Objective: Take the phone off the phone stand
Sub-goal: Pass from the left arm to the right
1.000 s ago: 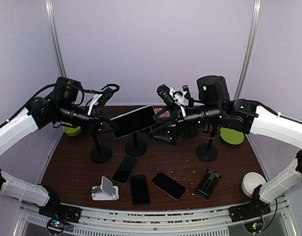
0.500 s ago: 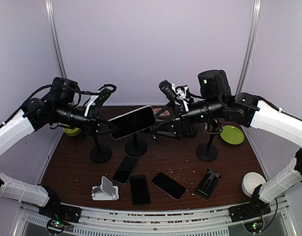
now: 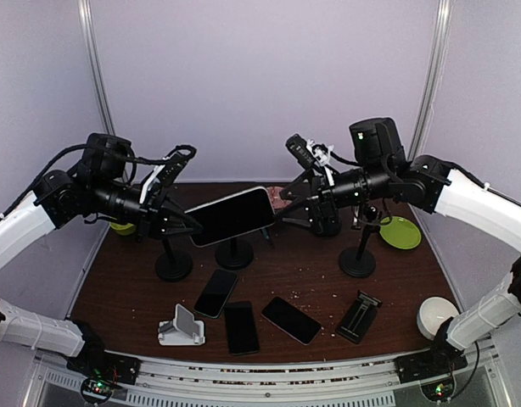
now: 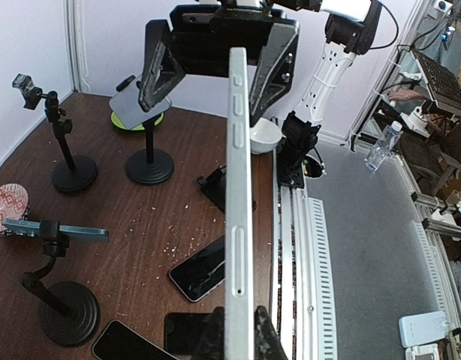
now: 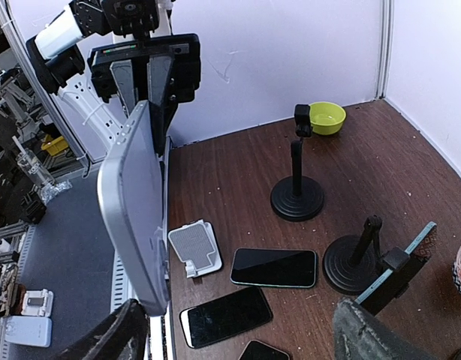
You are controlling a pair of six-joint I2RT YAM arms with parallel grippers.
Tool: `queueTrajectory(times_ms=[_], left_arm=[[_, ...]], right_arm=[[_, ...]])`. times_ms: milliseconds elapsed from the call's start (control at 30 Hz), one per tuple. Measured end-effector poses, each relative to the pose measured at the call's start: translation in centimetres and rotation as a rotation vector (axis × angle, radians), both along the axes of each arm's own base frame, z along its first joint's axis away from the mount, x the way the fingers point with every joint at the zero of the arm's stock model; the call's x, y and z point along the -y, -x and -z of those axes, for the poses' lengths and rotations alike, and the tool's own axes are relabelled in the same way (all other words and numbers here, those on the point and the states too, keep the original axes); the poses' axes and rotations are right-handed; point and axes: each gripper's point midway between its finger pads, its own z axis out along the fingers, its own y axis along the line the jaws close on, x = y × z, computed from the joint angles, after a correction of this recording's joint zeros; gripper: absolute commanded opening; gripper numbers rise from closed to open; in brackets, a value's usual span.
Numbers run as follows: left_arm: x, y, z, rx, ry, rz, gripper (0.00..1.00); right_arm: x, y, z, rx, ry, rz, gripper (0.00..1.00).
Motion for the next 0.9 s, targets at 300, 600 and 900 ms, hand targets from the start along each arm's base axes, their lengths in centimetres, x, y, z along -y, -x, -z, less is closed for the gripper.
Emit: queueTrajectory(times_ms=[300, 600, 900], left_arm=[[0.1, 0.4, -0.2, -0.006, 0.011, 0.024, 0.0], [0.2, 0.4, 0.0, -0.012, 0.01, 0.03, 0.0], [0.4, -0.2, 0.7, -0.02, -0.012, 0.013, 0.0]], right_arm=[[0.0, 0.3, -0.1, -0.004, -0.001, -0.014, 0.92], [-0.7, 0.7, -0.9, -0.022, -0.029, -0.066, 0.74], [-2.2, 2.2, -1.2, -0.065, -0.049, -0.163, 0.26]])
